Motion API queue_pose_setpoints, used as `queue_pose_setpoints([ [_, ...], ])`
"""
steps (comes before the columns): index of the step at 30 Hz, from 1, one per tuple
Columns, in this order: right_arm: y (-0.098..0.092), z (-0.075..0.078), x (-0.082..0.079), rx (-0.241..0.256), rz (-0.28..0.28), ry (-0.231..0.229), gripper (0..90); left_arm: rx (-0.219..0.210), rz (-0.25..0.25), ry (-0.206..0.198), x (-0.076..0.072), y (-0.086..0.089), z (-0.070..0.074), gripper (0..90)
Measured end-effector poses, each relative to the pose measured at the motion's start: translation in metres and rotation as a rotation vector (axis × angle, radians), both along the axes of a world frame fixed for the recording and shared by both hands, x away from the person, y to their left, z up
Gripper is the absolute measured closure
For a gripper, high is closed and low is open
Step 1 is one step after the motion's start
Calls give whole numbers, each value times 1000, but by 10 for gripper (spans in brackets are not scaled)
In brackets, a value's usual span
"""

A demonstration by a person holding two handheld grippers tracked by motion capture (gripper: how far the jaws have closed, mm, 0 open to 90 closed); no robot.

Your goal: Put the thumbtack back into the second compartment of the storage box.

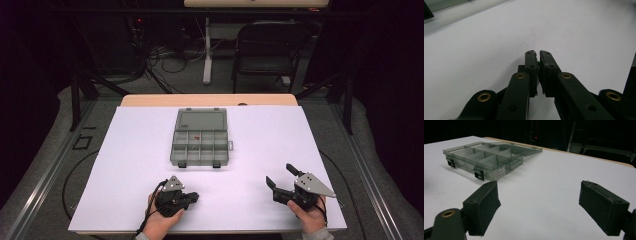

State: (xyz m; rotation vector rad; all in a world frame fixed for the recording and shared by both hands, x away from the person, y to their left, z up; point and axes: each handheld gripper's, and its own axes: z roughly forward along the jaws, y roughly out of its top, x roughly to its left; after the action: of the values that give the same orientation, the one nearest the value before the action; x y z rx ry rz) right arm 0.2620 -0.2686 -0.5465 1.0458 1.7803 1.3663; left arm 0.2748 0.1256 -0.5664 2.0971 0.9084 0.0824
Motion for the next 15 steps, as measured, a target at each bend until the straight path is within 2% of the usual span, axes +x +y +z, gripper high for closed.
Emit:
queue_pose_setpoints([
  [4,0,0,0,0,0,0,157,-11,4,4,0,0,1,850],
  [11,0,0,0,0,0,0,157,-27,21,-15,2,4,6,850],
  [15,0,0,0,0,0,1,157,-51,36,-18,4,8,9,850],
])
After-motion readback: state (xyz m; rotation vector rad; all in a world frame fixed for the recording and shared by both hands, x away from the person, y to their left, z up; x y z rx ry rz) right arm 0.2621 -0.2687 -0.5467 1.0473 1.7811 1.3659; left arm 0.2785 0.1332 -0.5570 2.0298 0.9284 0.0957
